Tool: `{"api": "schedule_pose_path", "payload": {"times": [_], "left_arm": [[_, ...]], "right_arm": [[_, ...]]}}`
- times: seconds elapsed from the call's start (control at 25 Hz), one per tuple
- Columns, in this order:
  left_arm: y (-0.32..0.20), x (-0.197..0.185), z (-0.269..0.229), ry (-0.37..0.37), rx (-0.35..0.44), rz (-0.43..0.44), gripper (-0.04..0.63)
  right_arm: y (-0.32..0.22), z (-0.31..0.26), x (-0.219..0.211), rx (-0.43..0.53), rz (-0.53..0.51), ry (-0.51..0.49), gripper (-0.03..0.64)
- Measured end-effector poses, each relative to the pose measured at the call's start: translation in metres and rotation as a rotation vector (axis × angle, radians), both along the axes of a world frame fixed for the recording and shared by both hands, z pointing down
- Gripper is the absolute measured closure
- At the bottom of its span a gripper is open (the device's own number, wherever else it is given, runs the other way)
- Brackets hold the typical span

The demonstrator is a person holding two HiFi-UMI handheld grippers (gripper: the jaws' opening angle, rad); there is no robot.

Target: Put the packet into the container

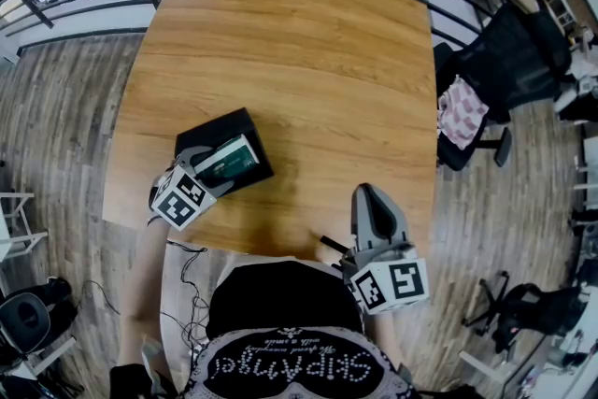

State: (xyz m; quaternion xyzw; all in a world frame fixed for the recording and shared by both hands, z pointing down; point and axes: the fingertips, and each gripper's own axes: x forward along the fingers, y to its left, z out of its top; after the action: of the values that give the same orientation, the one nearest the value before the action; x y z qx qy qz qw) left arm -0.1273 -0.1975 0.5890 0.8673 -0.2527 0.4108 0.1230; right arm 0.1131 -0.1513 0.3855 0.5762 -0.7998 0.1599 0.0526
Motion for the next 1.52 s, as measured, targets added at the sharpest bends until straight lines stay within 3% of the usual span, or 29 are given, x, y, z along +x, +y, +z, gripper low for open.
{"api": "schedule_pose_path", "payload": {"times": [1.0,1.52], "left_arm": [[-0.001,-0.001,0.020,-0.127,-0.100,-0.022,0.249],[-0.001,-0.001,0.020,-0.132,-0.083,-0.022,0.247]], "right_arm": [[0.001,0.001,-0.008,0.000,-0.015,-0.007,0.577],[0.003,0.001,-0.013,-0.002,-0.033,-0.001,0.577]]}}
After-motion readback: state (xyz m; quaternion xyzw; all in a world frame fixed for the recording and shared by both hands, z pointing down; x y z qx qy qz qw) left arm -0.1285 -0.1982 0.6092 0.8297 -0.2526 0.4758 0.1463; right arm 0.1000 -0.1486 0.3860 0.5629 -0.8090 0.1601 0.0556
